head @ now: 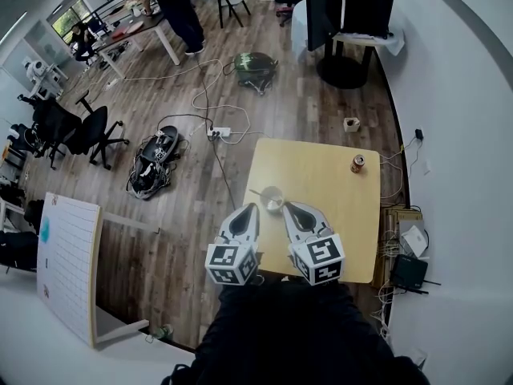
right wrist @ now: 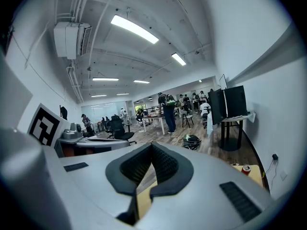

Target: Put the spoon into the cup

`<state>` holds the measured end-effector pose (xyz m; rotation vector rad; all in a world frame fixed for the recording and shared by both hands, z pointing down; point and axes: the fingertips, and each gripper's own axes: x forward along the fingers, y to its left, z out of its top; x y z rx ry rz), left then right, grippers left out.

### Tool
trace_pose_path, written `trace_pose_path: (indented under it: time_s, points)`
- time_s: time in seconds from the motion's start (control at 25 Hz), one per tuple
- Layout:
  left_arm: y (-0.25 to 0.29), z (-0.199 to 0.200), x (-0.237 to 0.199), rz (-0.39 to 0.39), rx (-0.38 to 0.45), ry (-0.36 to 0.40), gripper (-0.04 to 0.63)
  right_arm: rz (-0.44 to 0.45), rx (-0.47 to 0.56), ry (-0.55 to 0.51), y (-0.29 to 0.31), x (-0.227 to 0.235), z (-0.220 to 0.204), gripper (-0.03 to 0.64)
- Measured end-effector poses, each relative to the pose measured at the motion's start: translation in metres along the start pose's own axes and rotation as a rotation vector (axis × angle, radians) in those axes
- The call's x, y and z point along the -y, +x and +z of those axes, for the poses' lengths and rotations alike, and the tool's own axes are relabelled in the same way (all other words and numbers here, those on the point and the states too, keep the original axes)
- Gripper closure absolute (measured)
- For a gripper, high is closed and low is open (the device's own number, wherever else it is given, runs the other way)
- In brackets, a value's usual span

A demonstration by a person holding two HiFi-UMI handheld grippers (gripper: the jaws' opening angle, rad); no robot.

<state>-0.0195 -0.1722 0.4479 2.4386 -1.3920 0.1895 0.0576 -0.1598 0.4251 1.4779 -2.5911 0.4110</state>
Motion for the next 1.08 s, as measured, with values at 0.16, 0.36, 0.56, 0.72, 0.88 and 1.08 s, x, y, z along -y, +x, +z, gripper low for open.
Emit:
trace_pose_path:
  time_s: [0.16, 0.36, 0.56, 0.72, 0.88, 1.08]
  points:
    - [-0.001, -0.001, 0.000, -0.002, -0.005, -0.002, 0.561, 0.007, 0.002, -0.010, -0.001, -0.002, 0.001, 0.595]
    - [0.003, -0.004, 0.001, -0.004, -0.010, -0.004, 0.561, 0.008, -0.003, -0.011, 0.000, 0.001, -0.002, 0.595]
    - [0.005, -0.007, 0.003, -0.003, -0.020, -0.008, 0.561, 0.010, -0.010, -0.008, -0.003, 0.004, -0.005, 0.595]
    - [0.007, -0.009, 0.000, 0.001, -0.028, -0.011, 0.561, 0.013, -0.015, -0.006, 0.000, 0.005, -0.006, 0.595]
    - [0.007, -0.014, -0.001, -0.002, -0.036, -0.013, 0.561, 0.010, -0.020, -0.004, 0.000, 0.006, -0.010, 0.595]
    - [0.015, -0.014, -0.003, -0.005, -0.041, -0.016, 0.561, 0.003, -0.019, -0.005, 0.006, 0.012, -0.009, 0.595]
